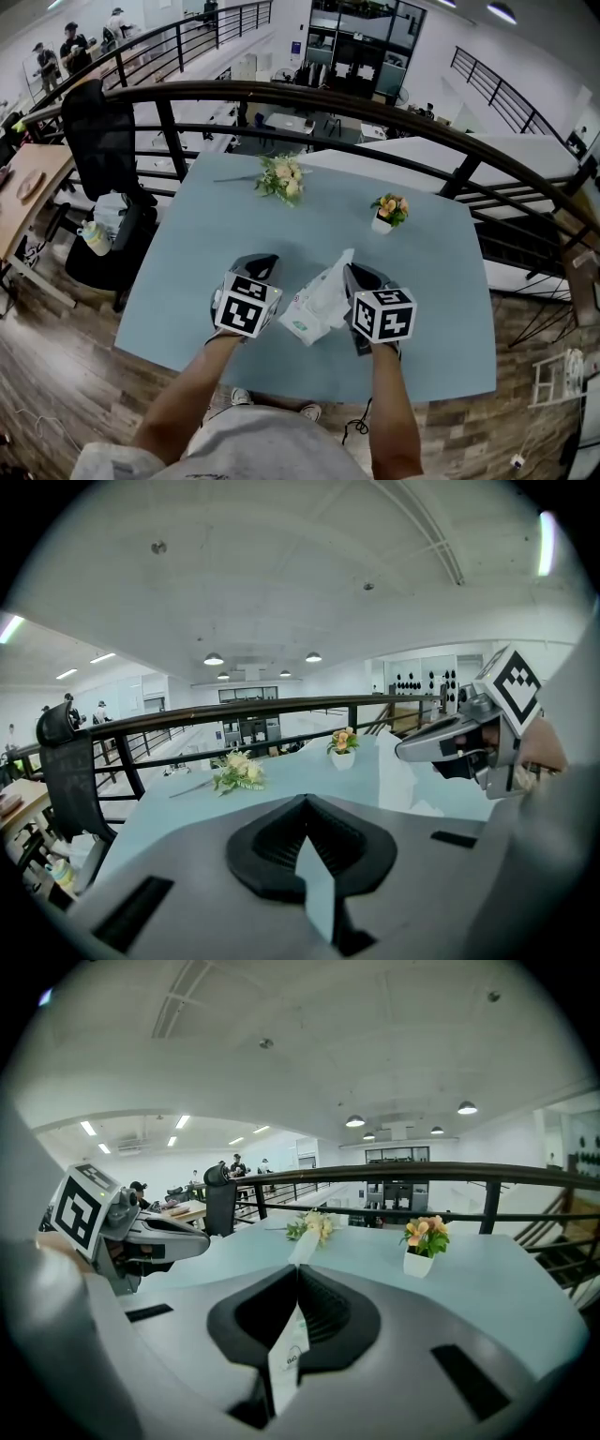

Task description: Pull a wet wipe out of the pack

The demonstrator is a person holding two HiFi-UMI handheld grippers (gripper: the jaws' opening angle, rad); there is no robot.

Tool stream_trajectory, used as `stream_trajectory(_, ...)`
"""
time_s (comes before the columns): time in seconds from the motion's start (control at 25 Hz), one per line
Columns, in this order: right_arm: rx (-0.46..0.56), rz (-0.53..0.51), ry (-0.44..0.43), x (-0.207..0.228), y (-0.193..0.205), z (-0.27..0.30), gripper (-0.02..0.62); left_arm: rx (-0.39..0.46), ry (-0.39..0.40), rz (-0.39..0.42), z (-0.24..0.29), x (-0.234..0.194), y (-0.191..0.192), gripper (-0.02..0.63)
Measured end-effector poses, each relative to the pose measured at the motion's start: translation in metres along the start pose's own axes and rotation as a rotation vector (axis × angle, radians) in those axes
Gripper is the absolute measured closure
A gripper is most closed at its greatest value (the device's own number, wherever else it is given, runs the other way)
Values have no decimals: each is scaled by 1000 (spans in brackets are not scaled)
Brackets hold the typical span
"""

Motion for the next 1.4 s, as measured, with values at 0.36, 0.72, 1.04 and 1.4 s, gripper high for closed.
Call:
stream_trajectory(0.36, 65, 0, 33, 4, -13, -8, 586, 11, -4, -5, 0, 1, -3, 609)
stream_trajectory(0.72, 119, -11, 92, 8, -18, -16, 586, 20, -6, -6, -2, 2, -6, 609)
stream_trajectory(1.04, 166, -18, 128, 9, -23, -23, 586, 29, -14, 0, -4, -1, -5, 609)
stream_trajectory(1.4, 177, -40, 141, 6, -22, -25, 586, 40, -13, 3, -3, 0, -6, 609)
Point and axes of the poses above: the fingertips, and each gripper's own axes: z forward along the fingers, x to its right, y out of its underside, the point moved 9 cm from there along -z, backward along the fingers, and after that the axes turned 5 degrees about x, right-handed, at the moved point
